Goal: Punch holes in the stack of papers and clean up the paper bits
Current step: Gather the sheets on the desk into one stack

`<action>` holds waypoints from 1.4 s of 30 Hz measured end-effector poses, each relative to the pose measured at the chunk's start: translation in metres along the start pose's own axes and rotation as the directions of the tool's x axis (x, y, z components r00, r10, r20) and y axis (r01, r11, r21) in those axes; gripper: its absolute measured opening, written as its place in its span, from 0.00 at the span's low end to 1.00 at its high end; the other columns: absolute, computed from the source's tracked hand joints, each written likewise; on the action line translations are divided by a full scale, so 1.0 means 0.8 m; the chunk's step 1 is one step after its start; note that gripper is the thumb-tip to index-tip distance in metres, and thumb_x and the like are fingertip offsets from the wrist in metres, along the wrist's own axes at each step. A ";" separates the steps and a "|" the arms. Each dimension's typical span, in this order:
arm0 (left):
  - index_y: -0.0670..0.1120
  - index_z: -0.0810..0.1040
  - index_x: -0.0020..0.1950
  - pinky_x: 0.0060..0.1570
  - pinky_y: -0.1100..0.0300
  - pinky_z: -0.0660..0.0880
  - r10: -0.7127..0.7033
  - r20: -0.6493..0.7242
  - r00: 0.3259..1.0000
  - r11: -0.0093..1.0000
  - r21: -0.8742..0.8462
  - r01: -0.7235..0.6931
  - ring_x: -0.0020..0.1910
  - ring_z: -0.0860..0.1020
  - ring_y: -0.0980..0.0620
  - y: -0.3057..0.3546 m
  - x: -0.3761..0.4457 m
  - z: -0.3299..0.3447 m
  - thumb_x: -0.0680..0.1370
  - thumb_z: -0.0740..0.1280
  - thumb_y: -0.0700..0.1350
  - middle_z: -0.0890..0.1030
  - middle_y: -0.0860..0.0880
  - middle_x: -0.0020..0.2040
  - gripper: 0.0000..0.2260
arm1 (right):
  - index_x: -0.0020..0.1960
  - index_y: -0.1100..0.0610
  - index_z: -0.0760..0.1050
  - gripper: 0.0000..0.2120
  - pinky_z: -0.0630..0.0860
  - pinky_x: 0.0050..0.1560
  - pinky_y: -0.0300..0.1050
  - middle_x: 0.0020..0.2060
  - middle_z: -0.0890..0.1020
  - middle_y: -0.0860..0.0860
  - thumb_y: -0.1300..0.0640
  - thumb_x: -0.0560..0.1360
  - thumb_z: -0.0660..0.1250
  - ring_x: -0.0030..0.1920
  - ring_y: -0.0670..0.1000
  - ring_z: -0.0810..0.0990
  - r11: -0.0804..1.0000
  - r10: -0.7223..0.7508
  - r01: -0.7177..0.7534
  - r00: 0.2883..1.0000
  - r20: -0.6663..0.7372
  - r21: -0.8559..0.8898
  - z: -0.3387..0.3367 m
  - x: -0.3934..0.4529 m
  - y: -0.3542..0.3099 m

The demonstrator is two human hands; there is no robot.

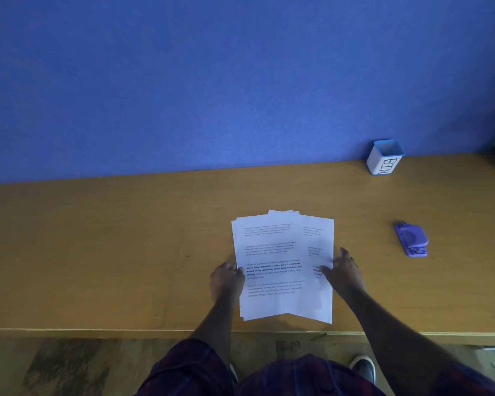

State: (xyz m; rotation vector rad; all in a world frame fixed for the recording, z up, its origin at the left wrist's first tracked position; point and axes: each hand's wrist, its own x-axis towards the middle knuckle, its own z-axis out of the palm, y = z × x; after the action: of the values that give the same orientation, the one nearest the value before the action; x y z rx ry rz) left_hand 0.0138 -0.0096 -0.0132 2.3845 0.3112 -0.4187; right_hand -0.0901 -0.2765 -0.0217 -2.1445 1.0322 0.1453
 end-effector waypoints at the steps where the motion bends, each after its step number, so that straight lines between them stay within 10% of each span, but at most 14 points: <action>1: 0.46 0.83 0.58 0.45 0.60 0.71 0.002 0.016 1.000 1.000 -0.006 -0.002 0.48 0.79 0.50 0.001 -0.001 0.001 0.77 0.69 0.50 0.85 0.49 0.55 0.12 | 0.78 0.59 0.58 0.38 0.76 0.57 0.53 0.66 0.77 0.58 0.53 0.73 0.72 0.64 0.61 0.76 1.000 -0.004 0.004 1.000 0.002 0.018 0.001 0.001 -0.001; 5: 0.47 0.79 0.43 0.37 0.61 0.70 0.034 0.075 0.997 0.999 -0.011 -0.033 0.38 0.76 0.53 0.005 0.000 0.004 0.77 0.69 0.49 0.83 0.49 0.44 0.06 | 0.72 0.59 0.65 0.31 0.77 0.53 0.52 0.61 0.81 0.57 0.55 0.73 0.72 0.60 0.60 0.79 0.999 -0.030 0.031 0.999 -0.016 0.045 0.005 0.002 -0.004; 16: 0.45 0.74 0.72 0.57 0.50 0.79 0.089 0.055 0.995 0.995 0.035 -0.091 0.63 0.78 0.45 0.020 -0.003 0.014 0.76 0.71 0.55 0.78 0.46 0.65 0.27 | 0.72 0.56 0.66 0.29 0.80 0.55 0.54 0.62 0.81 0.56 0.54 0.73 0.69 0.60 0.59 0.80 0.997 0.019 -0.016 0.999 -0.038 0.074 0.008 0.000 -0.008; 25: 0.51 0.80 0.61 0.35 0.64 0.70 0.104 0.108 0.989 0.994 -0.054 -0.098 0.43 0.78 0.56 0.038 -0.011 0.011 0.75 0.72 0.53 0.84 0.53 0.57 0.16 | 0.73 0.60 0.66 0.30 0.78 0.53 0.50 0.62 0.82 0.57 0.54 0.74 0.71 0.60 0.60 0.81 0.989 0.036 -0.032 0.999 -0.025 0.147 0.012 0.006 -0.012; 32: 0.45 0.75 0.70 0.49 0.59 0.72 0.021 0.132 0.991 0.994 -0.113 -0.006 0.59 0.81 0.48 0.044 -0.009 0.015 0.75 0.73 0.54 0.81 0.49 0.64 0.27 | 0.72 0.59 0.67 0.29 0.77 0.50 0.47 0.62 0.82 0.56 0.53 0.75 0.72 0.59 0.58 0.81 0.991 -0.014 0.014 1.000 0.003 0.135 0.014 0.002 -0.020; 42: 0.42 0.78 0.55 0.50 0.52 0.80 -0.092 0.198 0.976 0.939 -0.308 0.151 0.51 0.83 0.45 0.034 0.001 0.019 0.73 0.77 0.45 0.84 0.49 0.51 0.16 | 0.72 0.57 0.66 0.30 0.82 0.50 0.52 0.62 0.82 0.54 0.53 0.74 0.72 0.56 0.57 0.82 0.996 -0.036 0.033 0.999 0.033 0.089 0.007 -0.001 -0.017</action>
State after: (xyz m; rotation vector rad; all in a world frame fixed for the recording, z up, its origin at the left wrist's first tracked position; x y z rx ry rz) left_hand 0.0206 -0.0398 -0.0079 1.9988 0.4116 -0.5909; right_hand -0.0796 -0.2665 -0.0174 -2.0717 0.9637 0.1184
